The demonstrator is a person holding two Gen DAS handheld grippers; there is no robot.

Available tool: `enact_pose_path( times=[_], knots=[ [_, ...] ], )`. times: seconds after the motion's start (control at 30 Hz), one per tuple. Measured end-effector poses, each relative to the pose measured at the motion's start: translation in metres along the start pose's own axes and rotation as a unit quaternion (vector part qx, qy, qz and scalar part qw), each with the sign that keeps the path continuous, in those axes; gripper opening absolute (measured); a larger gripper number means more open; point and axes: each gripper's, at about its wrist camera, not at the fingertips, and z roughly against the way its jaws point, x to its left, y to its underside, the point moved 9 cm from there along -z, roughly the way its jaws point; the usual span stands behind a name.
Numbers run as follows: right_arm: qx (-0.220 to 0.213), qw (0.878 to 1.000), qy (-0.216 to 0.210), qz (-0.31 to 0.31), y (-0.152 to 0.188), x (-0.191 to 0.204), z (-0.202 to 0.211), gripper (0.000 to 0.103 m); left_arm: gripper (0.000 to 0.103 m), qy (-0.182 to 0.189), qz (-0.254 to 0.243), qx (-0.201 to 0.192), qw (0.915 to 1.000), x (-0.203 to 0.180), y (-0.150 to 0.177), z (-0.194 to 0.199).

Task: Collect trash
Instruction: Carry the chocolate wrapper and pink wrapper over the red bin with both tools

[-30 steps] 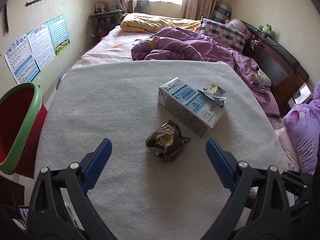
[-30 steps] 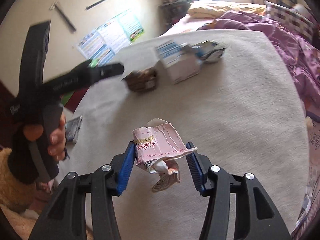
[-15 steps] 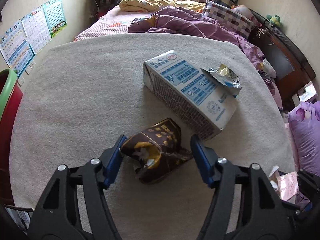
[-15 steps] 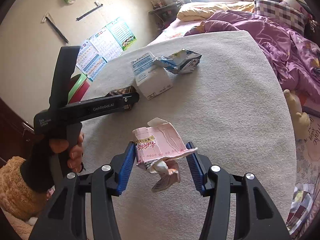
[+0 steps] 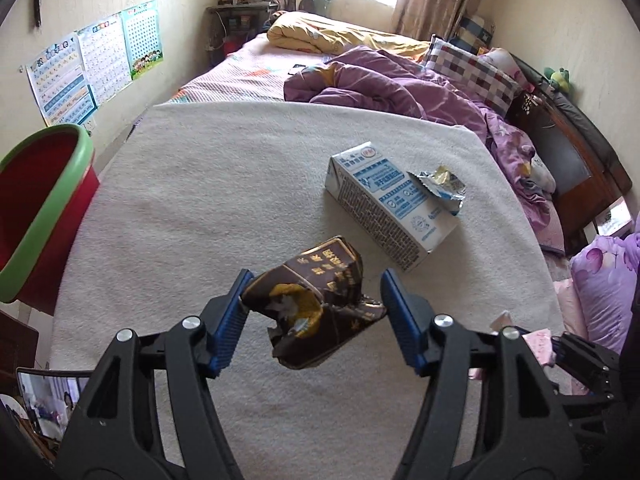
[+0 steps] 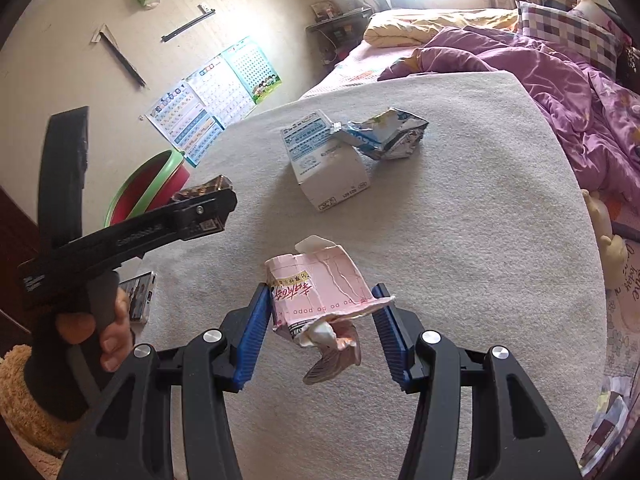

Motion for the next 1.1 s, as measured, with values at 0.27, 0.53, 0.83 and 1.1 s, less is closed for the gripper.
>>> enact_pose_path(
  times=[0.27, 0.53, 0.83, 1.1],
  knots=[
    [-0.005, 1.000, 0.002, 0.012, -0.005, 0.017, -0.003, 0.050, 0.063, -0.007, 0.005, -0.015, 0.9998, 0.006, -0.003, 0.014],
    [-0.011, 1.000, 0.004, 0.017, -0.011, 0.028, -0.004, 0.051, 0.063, -0.015, 0.004, -0.034, 0.9993, 0.017, -0.012, 0.027],
    [-0.018, 1.000, 0.008, 0.023, -0.019, 0.044, -0.009, 0.051, 0.063, -0.015, 0.003, -0.035, 0.9993, 0.026, -0.012, 0.029],
    [-0.017, 0.999, 0.010, 0.031, -0.026, 0.060, -0.018, 0.051, 0.063, -0.011, 0.011, -0.037, 0.9992, 0.045, -0.013, 0.032]
  ],
)
